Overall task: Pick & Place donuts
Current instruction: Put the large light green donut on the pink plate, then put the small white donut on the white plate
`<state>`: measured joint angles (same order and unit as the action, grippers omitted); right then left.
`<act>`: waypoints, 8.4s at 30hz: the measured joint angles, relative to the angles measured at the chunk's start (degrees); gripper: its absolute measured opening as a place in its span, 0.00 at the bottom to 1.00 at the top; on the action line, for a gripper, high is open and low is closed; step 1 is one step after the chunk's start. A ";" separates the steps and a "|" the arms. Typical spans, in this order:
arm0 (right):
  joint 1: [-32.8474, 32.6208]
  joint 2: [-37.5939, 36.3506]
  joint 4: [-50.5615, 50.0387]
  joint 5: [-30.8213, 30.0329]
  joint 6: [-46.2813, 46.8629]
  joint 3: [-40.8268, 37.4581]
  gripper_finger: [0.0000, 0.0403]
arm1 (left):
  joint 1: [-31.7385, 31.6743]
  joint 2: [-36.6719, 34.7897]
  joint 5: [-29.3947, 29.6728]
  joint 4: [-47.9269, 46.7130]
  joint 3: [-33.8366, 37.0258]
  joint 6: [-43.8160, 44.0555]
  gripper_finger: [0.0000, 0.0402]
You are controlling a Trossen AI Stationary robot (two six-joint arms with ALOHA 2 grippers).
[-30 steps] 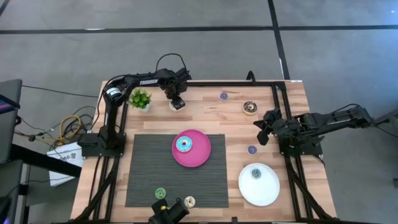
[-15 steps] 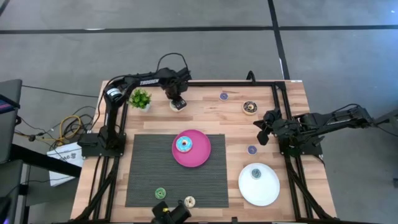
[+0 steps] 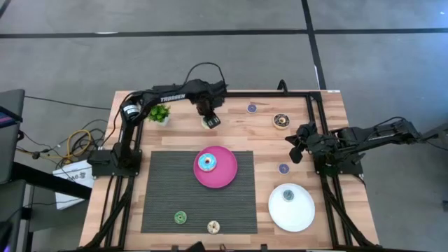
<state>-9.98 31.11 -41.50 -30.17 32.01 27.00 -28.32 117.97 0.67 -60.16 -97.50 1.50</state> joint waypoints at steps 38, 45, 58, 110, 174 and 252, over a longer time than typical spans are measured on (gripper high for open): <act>0.00 0.00 -0.07 2.04 0.00 0.00 0.00 | 30.81 0.00 5.00 0.92 -0.05 30.84 0.27; -0.02 0.00 -0.09 3.28 -0.03 0.00 0.00 | 33.78 0.00 4.70 2.69 2.93 35.26 0.27; -0.02 -0.01 -0.11 3.37 -0.05 0.00 0.00 | 35.50 0.54 7.58 4.01 5.10 39.55 0.27; -0.04 0.00 0.04 3.34 0.02 0.00 0.00 | 37.34 -1.02 9.27 1.95 2.46 41.51 0.57; -19.96 95.12 -3.00 27.69 -7.97 81.46 0.25 | 63.08 -82.64 17.59 21.14 63.72 35.14 0.00; -19.56 102.91 7.24 27.04 -16.76 81.18 0.41 | 63.06 -82.36 19.31 15.82 63.70 35.16 0.00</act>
<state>-29.54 134.02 -34.26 -3.14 15.26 108.18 34.74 35.62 19.98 -44.34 -33.80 36.67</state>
